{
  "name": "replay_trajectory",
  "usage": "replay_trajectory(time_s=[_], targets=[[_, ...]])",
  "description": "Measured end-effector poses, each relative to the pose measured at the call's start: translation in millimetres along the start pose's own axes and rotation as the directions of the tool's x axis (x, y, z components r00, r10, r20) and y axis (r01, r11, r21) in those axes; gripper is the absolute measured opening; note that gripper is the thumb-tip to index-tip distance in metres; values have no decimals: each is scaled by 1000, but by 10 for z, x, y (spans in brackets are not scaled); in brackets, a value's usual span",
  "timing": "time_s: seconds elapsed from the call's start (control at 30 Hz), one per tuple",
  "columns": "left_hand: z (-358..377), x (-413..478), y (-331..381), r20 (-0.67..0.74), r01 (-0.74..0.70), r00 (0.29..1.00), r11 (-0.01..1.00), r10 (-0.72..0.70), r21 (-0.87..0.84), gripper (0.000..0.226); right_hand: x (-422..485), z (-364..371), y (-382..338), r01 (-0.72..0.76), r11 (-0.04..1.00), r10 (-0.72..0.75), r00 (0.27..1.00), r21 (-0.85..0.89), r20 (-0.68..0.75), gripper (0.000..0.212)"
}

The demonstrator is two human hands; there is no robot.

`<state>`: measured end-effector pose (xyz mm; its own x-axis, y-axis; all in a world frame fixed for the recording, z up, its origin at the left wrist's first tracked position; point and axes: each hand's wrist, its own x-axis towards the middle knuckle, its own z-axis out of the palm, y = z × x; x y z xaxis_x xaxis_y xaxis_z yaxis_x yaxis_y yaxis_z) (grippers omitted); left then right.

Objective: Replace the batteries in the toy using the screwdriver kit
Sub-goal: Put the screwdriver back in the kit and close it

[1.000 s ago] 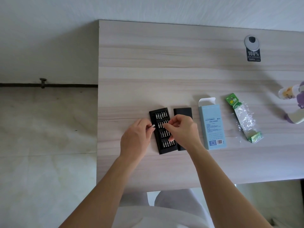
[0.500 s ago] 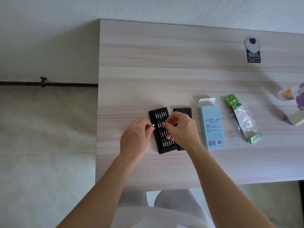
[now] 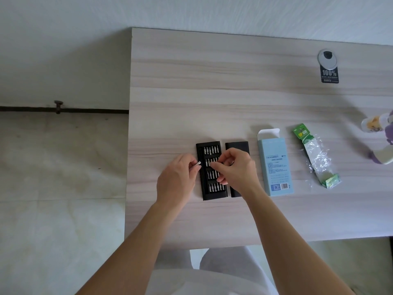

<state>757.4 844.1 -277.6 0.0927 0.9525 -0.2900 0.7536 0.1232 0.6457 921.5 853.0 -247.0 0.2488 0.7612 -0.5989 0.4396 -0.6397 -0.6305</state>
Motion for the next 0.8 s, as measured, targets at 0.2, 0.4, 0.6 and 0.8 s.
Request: replay_trajectory(time_s=[0.2, 0.4, 0.6, 0.8], targets=[[20, 3, 0, -2, -7, 1000, 1000, 7, -3, 11, 9, 70, 47, 3, 1000, -1, 998, 21, -61, 22], [7, 26, 21, 11, 12, 1000, 1000, -12, -9, 11, 2, 121, 62, 2, 999, 1, 997, 38, -82, 23], [-2, 17, 28, 30, 33, 999, 999, -32, -33, 11, 4, 89, 16, -21, 998, 25, 998, 65, -59, 27], [-9, 38, 44, 24, 35, 999, 999, -34, -34, 12, 31, 128, 32, 17, 1000, -17, 995, -3, -98, 36]])
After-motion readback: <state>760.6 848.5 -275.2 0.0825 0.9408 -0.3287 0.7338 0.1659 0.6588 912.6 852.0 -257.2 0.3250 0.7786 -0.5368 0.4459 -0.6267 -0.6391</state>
